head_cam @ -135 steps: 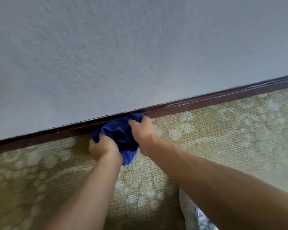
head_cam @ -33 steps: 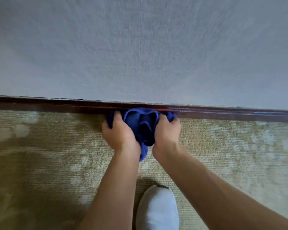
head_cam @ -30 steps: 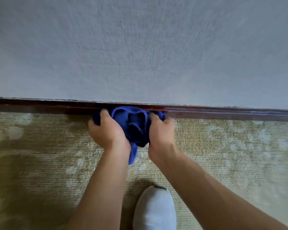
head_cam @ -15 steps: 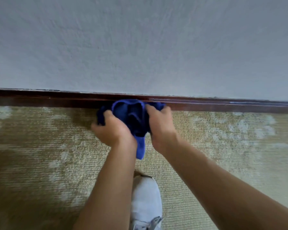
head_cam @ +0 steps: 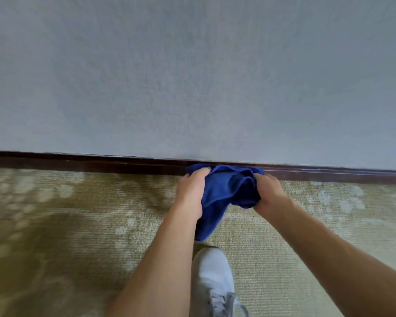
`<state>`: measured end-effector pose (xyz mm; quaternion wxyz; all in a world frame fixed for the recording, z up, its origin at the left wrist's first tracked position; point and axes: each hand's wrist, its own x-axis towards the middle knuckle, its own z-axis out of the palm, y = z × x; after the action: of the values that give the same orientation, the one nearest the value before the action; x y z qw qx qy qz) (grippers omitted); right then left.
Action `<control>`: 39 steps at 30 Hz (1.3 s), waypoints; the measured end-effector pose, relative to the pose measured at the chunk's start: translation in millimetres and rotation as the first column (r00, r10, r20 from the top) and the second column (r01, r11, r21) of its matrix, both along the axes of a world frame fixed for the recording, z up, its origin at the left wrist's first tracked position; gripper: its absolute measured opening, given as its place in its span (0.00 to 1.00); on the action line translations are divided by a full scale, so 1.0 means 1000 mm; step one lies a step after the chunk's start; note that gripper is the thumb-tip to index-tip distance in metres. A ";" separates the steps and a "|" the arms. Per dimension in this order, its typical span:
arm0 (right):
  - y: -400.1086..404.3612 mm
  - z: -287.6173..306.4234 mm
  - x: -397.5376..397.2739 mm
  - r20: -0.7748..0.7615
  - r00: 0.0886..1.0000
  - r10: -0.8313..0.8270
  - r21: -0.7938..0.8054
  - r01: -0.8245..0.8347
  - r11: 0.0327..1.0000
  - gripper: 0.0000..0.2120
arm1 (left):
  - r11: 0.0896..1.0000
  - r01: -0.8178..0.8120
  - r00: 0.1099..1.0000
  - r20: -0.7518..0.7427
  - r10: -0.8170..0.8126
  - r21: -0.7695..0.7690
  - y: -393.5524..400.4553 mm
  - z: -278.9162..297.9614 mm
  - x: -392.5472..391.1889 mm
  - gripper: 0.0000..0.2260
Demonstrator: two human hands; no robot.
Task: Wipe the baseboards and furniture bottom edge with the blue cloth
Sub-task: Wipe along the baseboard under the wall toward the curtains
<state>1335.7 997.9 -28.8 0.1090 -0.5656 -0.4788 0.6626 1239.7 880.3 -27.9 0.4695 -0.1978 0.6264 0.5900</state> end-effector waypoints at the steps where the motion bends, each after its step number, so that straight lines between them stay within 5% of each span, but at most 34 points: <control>1: -0.003 0.007 0.004 0.000 1.000 -0.008 -0.027 0.008 1.000 0.09 | 0.999 0.020 0.999 0.038 -0.021 0.032 0.002 0.003 0.003 0.25; 5: 0.006 0.009 0.027 0.040 0.995 -0.087 -0.059 0.089 0.994 0.14 | 0.999 -0.038 0.997 0.064 0.035 0.038 0.010 -0.007 0.024 0.22; 9: 0.003 0.005 0.023 -0.016 0.998 -0.061 -0.078 0.060 0.995 0.08 | 0.950 -0.313 0.940 -0.141 0.312 0.016 0.012 -0.014 0.037 0.05; 12: 0.001 -0.026 0.010 -0.073 0.997 -0.010 -0.128 0.000 0.992 0.05 | 0.894 -0.447 0.842 -0.356 0.406 -0.037 0.022 -0.032 0.030 0.04; 16: 0.007 -0.051 -0.006 -0.110 0.991 -0.079 -0.151 0.062 0.987 0.06 | 0.863 -0.482 0.794 -0.493 0.357 -0.153 0.046 -0.060 0.018 0.07; 23: 0.064 -0.062 0.032 -0.011 0.931 -0.365 -0.141 0.360 0.922 0.06 | 0.973 -0.185 0.889 -0.445 0.105 -0.141 0.084 -0.083 0.056 0.05; 30: 0.020 -0.054 -0.010 -0.071 0.970 -0.234 -0.288 0.205 0.935 0.03 | 0.780 -0.613 0.663 -0.618 0.423 -0.124 0.073 -0.058 0.032 0.07; 32: 0.027 -0.053 -0.004 -0.060 0.968 -0.242 -0.278 0.216 0.936 0.06 | 0.799 -0.571 0.694 -0.631 0.347 -0.189 0.081 -0.060 0.038 0.10; 35: 0.054 -0.059 0.026 -0.038 0.932 -0.361 -0.210 0.346 0.915 0.06 | 0.931 -0.270 0.784 -0.617 0.066 -0.243 0.094 -0.069 0.057 0.05; 37: 0.061 -0.064 0.042 -0.065 0.917 -0.393 -0.208 0.373 0.904 0.06 | 0.943 -0.213 0.704 -0.710 -0.034 -0.256 0.091 -0.071 0.067 0.05; 39: 0.054 -0.063 0.041 -0.129 0.928 -0.349 -0.269 0.306 0.913 0.06 | 0.925 -0.319 0.621 -0.783 0.040 -0.205 0.087 -0.065 0.068 0.07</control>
<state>1376.3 1052.0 -91.5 0.1898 -0.5867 -0.2804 0.7356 1307.8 967.5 -92.6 0.0581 -0.0659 0.8302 0.5506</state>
